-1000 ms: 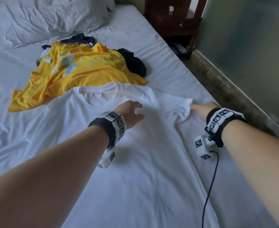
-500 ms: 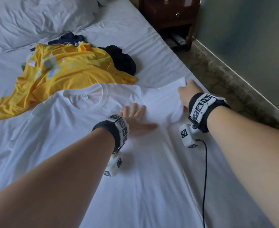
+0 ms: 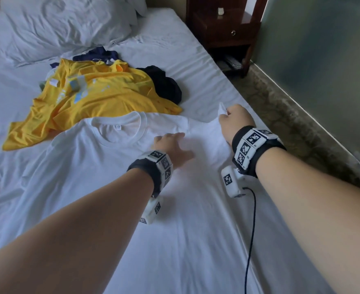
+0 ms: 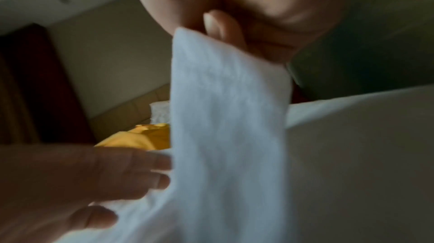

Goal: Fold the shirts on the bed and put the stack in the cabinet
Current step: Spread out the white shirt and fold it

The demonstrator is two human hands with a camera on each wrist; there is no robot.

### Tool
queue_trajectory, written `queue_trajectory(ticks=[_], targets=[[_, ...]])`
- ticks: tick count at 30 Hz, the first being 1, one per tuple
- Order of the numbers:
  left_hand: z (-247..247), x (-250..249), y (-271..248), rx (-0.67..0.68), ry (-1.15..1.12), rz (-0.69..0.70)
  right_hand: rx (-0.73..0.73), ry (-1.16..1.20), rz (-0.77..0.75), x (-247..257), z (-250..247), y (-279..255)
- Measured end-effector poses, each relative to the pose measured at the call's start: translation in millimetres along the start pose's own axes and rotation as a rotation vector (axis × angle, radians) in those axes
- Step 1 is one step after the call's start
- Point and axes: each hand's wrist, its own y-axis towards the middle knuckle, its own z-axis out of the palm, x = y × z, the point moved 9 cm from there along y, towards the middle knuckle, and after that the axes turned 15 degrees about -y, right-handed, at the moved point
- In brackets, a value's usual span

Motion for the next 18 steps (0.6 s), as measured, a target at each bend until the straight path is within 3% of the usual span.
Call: queue_trajectory(ticks=[2, 4, 5, 6, 11, 14, 18], targets=[[-29.6, 16.6, -2.0, -0.173, -0.503, -0.107, 0.069, 0.086, -0.110, 41.9, 2.4, -23.9], [-17.7, 36.7, -8.5, -0.116, -1.201, -0.341, 0.223, 0.159, -0.190, 72.4, 19.0, -49.5], [-7.6, 39.3, -14.5, -0.051, -1.423, -0.427, 0.289, 0.115, -0.218, 79.3, 27.8, -59.4], [-0.1, 42.4, -18.1, -0.003, -1.506, -0.469, 0.328, 0.035, -0.230, 79.5, 36.6, -66.0], [6.7, 63.4, -26.1, -0.087, -1.359, -0.514, 0.529, -0.385, -0.272, 40.8, 81.7, -93.2], [0.1, 68.7, -23.9, -0.080, -1.286, -0.507, 0.538, -0.458, -0.318, 30.6, 94.1, -103.0], [-25.8, 76.7, -36.9, -0.167, -1.352, -0.535, 0.568, -0.548, -0.329, 31.5, 93.7, -108.4]])
